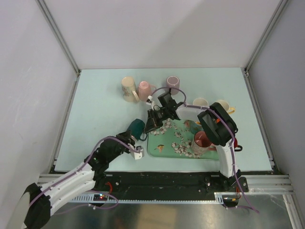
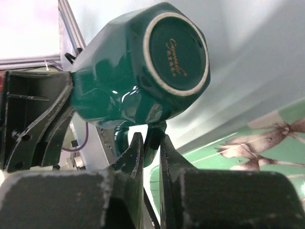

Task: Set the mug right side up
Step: Turn over the cup at the center of the board.

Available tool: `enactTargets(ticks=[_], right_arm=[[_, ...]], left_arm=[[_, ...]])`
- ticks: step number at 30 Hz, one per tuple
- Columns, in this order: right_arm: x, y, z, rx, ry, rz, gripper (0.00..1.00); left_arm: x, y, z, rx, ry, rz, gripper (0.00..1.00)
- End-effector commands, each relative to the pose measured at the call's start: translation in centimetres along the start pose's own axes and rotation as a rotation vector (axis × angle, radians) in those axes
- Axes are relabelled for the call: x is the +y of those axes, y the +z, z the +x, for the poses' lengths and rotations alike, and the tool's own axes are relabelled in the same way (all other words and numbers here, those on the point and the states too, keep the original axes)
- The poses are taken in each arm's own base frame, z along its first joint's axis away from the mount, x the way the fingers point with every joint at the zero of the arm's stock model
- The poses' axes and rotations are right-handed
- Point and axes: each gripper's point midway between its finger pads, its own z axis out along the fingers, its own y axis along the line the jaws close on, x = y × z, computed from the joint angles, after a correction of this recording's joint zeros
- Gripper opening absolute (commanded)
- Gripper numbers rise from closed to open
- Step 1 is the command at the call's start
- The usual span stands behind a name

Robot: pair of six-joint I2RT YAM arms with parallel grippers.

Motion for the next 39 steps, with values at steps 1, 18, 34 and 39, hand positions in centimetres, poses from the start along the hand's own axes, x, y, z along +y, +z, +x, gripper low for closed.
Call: enactTargets(ticks=[1, 18, 34, 39], right_arm=[[4.5, 0.7, 0.7, 0.050, -0.199, -0.138, 0.17], [6.7, -11.5, -9.2, -0.322, -0.503, 0.000, 0.80], [8.9, -12.3, 2.1, -0.063, -1.320, 0.039, 0.76], [8.2, -11.2, 3.5, -0.005, -1.343, 0.024, 0.75]], left_arm=[[6.0, -0.1, -0.8, 0.007, -0.106, -0.206, 0.04], [3.7, -5.1, -4.0, 0.133, -0.646, 0.268, 0.00], [2.4, -4.2, -4.0, 0.429, -0.810, 0.584, 0.00], [1.3, -3.5, -3.4, 0.485, -0.802, 0.626, 0.00]])
